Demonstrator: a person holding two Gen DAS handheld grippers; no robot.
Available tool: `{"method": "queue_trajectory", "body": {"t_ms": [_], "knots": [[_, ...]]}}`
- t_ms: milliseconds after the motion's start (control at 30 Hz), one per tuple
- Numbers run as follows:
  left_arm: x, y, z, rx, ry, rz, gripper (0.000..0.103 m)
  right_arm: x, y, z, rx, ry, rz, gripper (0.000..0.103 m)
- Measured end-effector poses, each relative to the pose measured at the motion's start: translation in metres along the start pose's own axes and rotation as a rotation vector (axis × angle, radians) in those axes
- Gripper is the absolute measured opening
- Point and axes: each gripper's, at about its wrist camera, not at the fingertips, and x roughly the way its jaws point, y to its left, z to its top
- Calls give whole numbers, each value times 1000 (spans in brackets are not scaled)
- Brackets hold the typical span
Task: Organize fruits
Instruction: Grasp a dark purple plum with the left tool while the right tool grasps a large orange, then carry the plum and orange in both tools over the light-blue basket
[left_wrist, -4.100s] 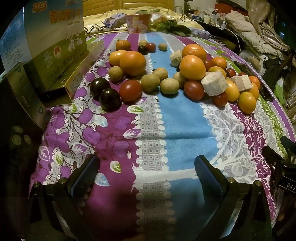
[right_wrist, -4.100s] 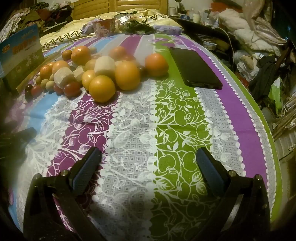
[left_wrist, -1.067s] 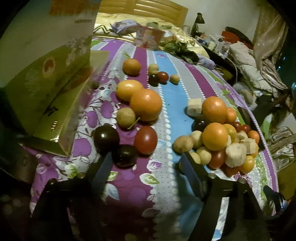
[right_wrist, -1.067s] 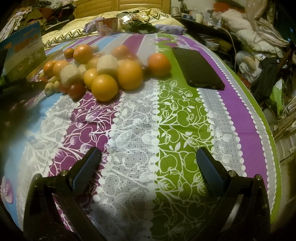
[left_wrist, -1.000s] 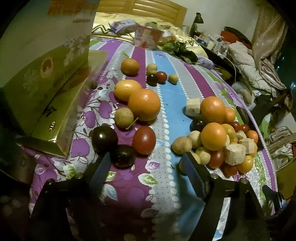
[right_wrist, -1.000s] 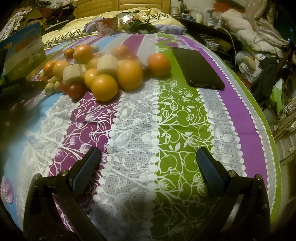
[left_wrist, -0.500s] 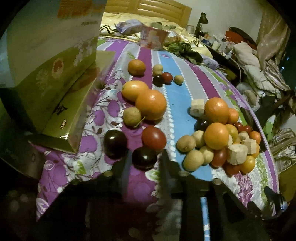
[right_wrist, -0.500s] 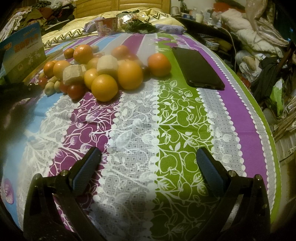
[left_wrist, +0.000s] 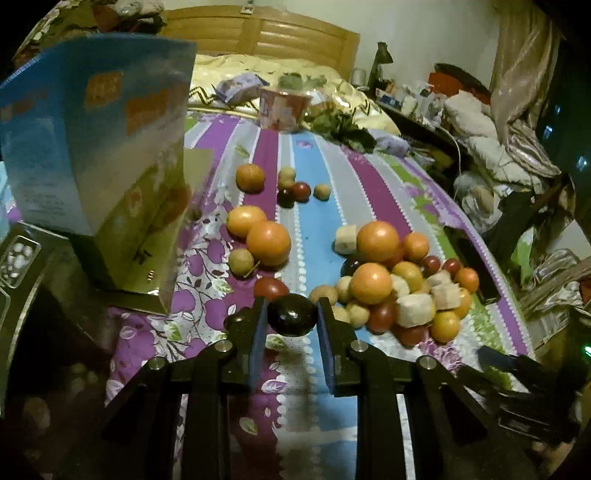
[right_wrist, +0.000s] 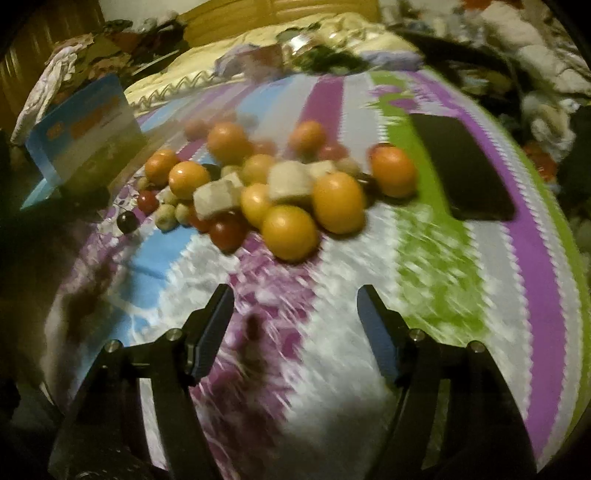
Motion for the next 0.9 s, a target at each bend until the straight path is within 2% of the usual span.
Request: {"method": "queue_trajectory", "body": {"t_ms": [233, 333, 367, 500, 633, 900], "knots": [[-7, -5, 3, -9, 14, -12, 26, 30, 9, 16, -16, 25, -70, 58], [-9, -7, 2, -12, 23, -15, 26, 32, 9, 16, -33, 26, -100, 45], [-11, -7, 3, -13, 25, -17, 26, 31, 9, 18, -31, 26, -91, 36], [-20, -8, 6, -18, 17, -17, 26, 18, 10, 19, -3, 27, -70, 37], [-50, -10, 16, 14, -18, 18, 26, -13, 27, 24, 14, -14, -59, 37], [-129, 15, 36, 7, -88, 73, 26, -78, 105, 53, -70, -141, 13, 37]]}}
